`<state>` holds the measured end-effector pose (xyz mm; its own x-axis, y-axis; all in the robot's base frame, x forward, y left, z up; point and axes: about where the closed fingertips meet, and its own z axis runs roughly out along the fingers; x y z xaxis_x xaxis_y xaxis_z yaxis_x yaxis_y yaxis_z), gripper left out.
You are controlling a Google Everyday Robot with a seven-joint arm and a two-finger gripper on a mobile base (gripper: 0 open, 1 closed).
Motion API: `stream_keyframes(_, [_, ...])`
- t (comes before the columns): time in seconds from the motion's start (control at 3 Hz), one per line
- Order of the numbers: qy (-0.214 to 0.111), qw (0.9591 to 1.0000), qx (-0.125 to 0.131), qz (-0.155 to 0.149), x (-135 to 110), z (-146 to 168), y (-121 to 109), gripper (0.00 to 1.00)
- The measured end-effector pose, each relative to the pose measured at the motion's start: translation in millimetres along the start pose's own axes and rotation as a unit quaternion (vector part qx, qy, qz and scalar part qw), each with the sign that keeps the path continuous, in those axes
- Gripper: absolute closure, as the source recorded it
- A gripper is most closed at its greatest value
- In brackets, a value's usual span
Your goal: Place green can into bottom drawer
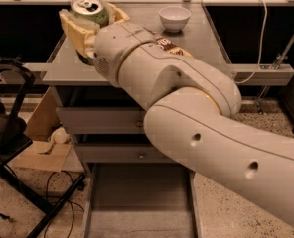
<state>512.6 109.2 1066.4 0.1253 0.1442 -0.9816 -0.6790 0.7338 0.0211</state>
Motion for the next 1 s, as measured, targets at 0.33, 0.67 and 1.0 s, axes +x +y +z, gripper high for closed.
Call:
stream_keyframes(0.33, [0.0, 1.0, 0.0, 0.0, 0.6, -0.2, 0.2, 1.0])
stream_keyframes(0.67, [0.015, 0.9998, -0.013, 0.002, 26.2, -3.9, -3.7, 1.0])
stream_keyframes(1.0, [0.038, 0.9981, -0.036, 0.033, 86.0, -26.4, -26.5, 1.0])
